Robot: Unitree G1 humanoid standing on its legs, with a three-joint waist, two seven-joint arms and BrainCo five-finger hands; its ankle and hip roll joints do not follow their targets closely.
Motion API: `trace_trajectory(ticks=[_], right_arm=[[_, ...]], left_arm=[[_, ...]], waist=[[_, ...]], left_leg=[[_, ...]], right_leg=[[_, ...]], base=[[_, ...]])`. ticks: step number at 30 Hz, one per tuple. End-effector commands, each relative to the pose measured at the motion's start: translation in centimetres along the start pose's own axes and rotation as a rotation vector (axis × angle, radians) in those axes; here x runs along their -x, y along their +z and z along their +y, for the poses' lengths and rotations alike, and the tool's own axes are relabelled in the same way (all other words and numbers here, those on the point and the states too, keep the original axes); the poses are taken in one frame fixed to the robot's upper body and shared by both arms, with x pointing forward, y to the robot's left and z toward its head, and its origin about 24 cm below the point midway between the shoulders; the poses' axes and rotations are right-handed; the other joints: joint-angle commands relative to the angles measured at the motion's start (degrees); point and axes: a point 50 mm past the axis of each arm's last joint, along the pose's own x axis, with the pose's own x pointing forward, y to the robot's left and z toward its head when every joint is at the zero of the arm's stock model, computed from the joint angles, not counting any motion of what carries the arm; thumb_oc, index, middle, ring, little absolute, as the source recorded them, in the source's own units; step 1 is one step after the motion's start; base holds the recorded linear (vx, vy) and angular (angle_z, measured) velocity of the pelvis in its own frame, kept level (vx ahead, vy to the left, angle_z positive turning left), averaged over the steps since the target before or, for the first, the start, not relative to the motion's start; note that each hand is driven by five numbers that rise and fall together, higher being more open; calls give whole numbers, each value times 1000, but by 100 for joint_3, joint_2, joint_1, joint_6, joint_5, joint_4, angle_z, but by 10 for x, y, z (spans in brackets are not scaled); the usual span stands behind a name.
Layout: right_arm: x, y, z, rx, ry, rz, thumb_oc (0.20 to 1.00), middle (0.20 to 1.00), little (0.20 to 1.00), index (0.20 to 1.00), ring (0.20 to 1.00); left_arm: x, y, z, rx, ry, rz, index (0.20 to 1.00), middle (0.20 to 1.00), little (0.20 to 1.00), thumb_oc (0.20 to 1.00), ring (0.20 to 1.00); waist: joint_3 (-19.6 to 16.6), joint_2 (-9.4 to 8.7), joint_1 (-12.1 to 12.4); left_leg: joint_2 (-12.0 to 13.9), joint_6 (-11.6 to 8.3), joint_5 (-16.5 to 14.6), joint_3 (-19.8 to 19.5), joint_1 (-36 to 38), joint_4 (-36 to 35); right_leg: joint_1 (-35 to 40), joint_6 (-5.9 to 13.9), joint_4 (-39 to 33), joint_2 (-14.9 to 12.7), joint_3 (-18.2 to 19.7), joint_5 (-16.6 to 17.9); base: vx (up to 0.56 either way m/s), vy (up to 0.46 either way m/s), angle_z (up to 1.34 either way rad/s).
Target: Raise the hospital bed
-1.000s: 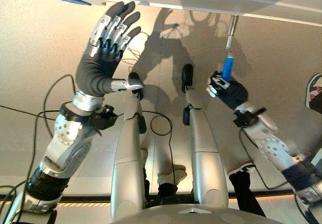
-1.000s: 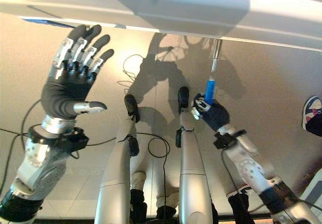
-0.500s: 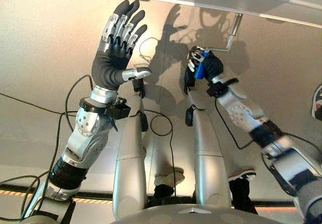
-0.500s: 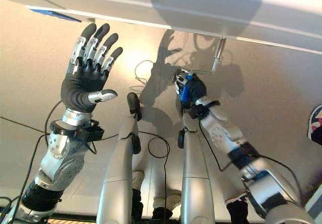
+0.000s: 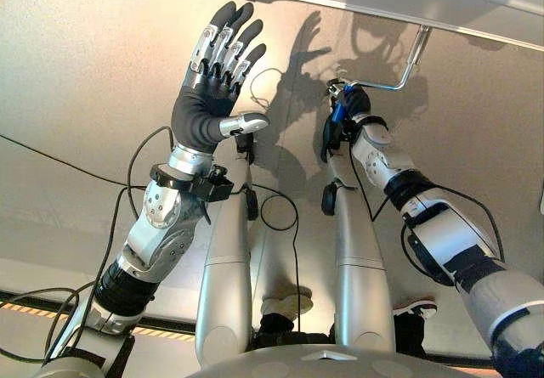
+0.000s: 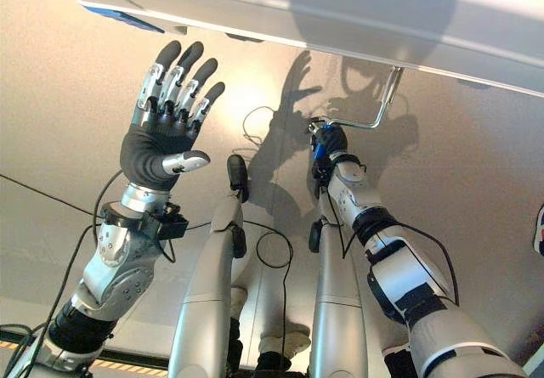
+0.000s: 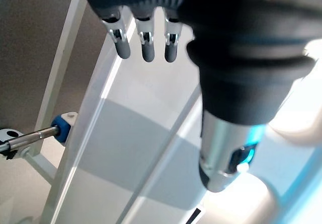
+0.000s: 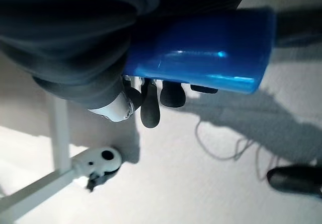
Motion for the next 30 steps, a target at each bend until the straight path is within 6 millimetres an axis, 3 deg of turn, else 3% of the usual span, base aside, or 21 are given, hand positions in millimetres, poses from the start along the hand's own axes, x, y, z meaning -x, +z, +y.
trace_trajectory(ticks=[1, 7, 8, 9, 14, 15, 17, 18, 20, 21, 22, 25, 26, 27, 28, 30], right_arm=[[-1, -10, -11, 172, -48, 67, 200, 200, 200, 200, 200], [3, -21, -32, 213, -106, 102, 200, 200, 200, 200, 200], [4, -22, -36, 211, -116, 104, 354, 354, 354, 354, 354], [6, -25, -42, 213, -131, 109, 1000, 1000, 1000, 1000, 1000], [13, -37, -55, 214, -157, 134, 1000, 1000, 1000, 1000, 1000], [15, -40, -60, 210, -169, 138, 1000, 1000, 1000, 1000, 1000], [26, -58, -76, 235, -202, 176, 1000, 1000, 1000, 1000, 1000], [26, -59, -76, 235, -203, 177, 1000, 1000, 1000, 1000, 1000], [43, -86, -88, 270, -208, 242, 1000, 1000, 1000, 1000, 1000], [43, -87, -88, 270, -209, 243, 1000, 1000, 1000, 1000, 1000], [61, -114, -99, 243, -240, 318, 1000, 1000, 1000, 1000, 1000], [89, -144, -119, 241, -297, 419, 1000, 1000, 1000, 1000, 1000], [88, -143, -119, 240, -297, 417, 1000, 1000, 1000, 1000, 1000], [106, -160, -132, 255, -327, 478, 1000, 1000, 1000, 1000, 1000], [116, -169, -136, 266, -332, 509, 1000, 1000, 1000, 1000, 1000], [124, -175, -140, 274, -344, 533, 1000, 1000, 1000, 1000, 1000]], left_arm=[[-1, 20, -16, 25, -74, -101, 1000, 1000, 1000, 1000, 1000], [-3, 18, -17, 8, -84, -96, 1000, 1000, 1000, 1000, 1000], [-3, 18, -16, 0, -83, -96, 1000, 1000, 1000, 1000, 1000], [-3, 18, -15, -16, -82, -95, 1000, 1000, 1000, 1000, 1000], [1, 1, -7, -70, -59, -11, 1000, 1000, 1000, 1000, 1000], [4, -7, -3, -98, -48, 28, 1000, 1000, 1000, 1000, 1000], [22, -45, 18, -219, 17, 229, 1000, 1000, 1000, 1000, 1000], [22, -46, 18, -218, 16, 230, 1000, 1000, 1000, 1000, 1000], [61, -92, 45, -327, 111, 497, 1000, 1000, 1000, 1000, 1000], [61, -92, 45, -326, 110, 498, 1000, 1000, 1000, 1000, 1000], [92, -121, 58, -368, 169, 677, 1000, 1000, 1000, 1000, 1000], [139, -146, 71, -423, 217, 902, 1000, 1000, 1000, 1000, 1000], [138, -146, 71, -424, 217, 900, 1000, 1000, 1000, 1000, 1000], [169, -156, 76, -448, 251, 1035, 1000, 1000, 1000, 1000, 1000], [187, -161, 79, -463, 273, 1115, 1000, 1000, 1000, 1000, 1000], [199, -164, 79, -469, 275, 1172, 1000, 1000, 1000, 1000, 1000]], waist=[[-117, 352, -92], [-117, 369, -128], [-117, 371, -137], [-117, 370, -155], [-117, 387, -180], [-117, 388, -188], [-117, 360, -244], [-117, 362, -240], [-117, 304, -318], [-117, 307, -316], [-117, 280, -365], [-117, 276, -406], [-117, 277, -407], [-117, 272, -420], [-117, 246, -442], [-117, 239, -454]], left_leg=[[-206, 103, -498, -61, 107, 310], [-217, 110, -476, -52, 153, 282], [-218, 110, -474, -54, 165, 284], [-216, 107, -468, -45, 228, 262], [-211, 87, -432, -42, 482, 169], [-215, 84, -422, -38, 563, 144], [-202, 68, -383, -35, 937, 32], [-203, 68, -380, -35, 953, 19], [-189, 53, -340, -22, 1449, -143], [-190, 53, -337, -23, 1464, -155], [-195, 53, -328, -35, 1859, -271], [-191, 36, -320, -52, 2505, -488], [-193, 36, -295, -53, 2487, -500], [-181, 25, -313, -60, 2895, -629], [-174, 20, -295, -61, 3090, -690], [-170, 15, -305, -71, 3284, -719]], right_leg=[[477, 581, -435, -90, -158, 48], [508, 591, -439, -83, -155, 43], [516, 591, -434, -83, -154, 38], [571, 600, -444, -88, -158, 38], [792, 605, -476, -90, -168, 29], [883, 610, -498, -89, -177, 29], [1230, 618, -533, -86, -208, 18], [1245, 619, -541, -86, -210, 18], [1712, 637, -612, -92, -242, 19], [1726, 637, -619, -92, -244, 19], [2120, 647, -705, -92, -275, 10], [2765, 673, -911, -85, -333, 12], [2751, 672, -927, -85, -333, 37], [3173, 684, -1049, -74, -366, 9], [3381, 687, -1127, -51, -364, 26], [3573, 687, -1168, -44, -378, 12]], base=[[0, 0, 0], [0, 0, 0], [0, 0, 0], [0, 0, 0], [0, 0, 0], [0, 0, 0], [0, 0, 0], [0, 0, 0], [0, 0, 0], [0, 0, 0], [0, 0, 0], [26, -21, -2], [44, -23, 3], [33, -28, 5], [58, -45, 3], [29, -30, 0]])
